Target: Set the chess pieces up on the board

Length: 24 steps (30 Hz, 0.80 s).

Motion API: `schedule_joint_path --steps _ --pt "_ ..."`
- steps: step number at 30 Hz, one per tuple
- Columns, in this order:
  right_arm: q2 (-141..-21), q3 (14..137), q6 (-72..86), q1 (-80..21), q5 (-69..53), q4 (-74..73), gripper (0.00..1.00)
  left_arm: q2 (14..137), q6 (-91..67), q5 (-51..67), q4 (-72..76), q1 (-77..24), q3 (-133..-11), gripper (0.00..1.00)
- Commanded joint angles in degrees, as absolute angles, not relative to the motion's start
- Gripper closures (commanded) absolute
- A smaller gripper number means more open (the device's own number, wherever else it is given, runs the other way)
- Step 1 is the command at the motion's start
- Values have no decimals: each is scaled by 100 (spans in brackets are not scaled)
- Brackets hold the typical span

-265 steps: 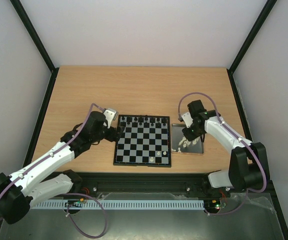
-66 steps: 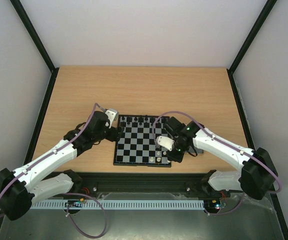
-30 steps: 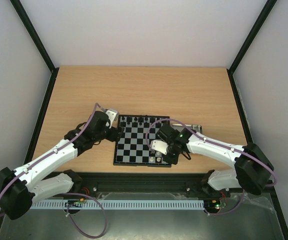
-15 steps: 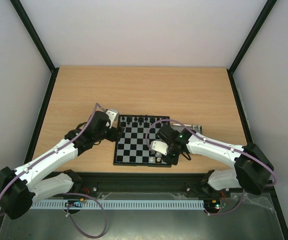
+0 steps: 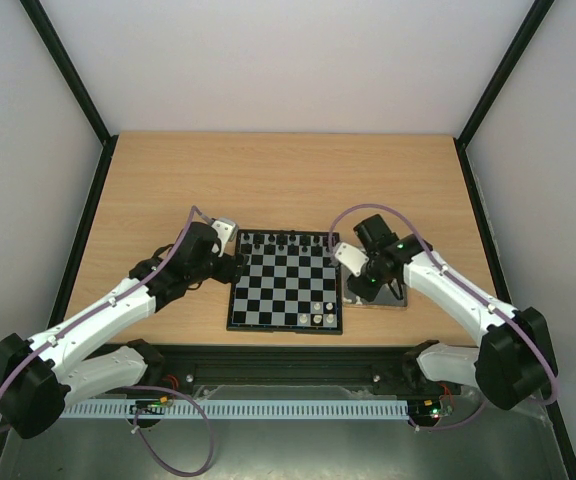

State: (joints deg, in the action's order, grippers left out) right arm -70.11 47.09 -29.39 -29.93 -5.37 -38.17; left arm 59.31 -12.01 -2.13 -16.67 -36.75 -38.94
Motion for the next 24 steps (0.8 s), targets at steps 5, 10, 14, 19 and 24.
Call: schedule_joint_path --steps 5,10,14,19,24 --pt "-7348 4914 -2929 -1869 -282 -4183 80 5953 -1203 -167 -1679 -3709 -3909 16" --pt "-7731 4941 -2679 -1361 261 -3869 80 5950 -1204 -163 -1688 -3710 -3910 15" --pt "-7989 4990 -2553 -1029 452 -3751 77 5945 -1202 -158 -1680 -3712 -3905 15" --pt "-8175 4968 -2504 -825 597 -3744 76 5943 -1204 -158 -1679 -3711 -3902 15" --pt "-8276 4912 -2496 -803 564 -3788 76 5960 -1204 -150 -1679 -3716 -3905 15"
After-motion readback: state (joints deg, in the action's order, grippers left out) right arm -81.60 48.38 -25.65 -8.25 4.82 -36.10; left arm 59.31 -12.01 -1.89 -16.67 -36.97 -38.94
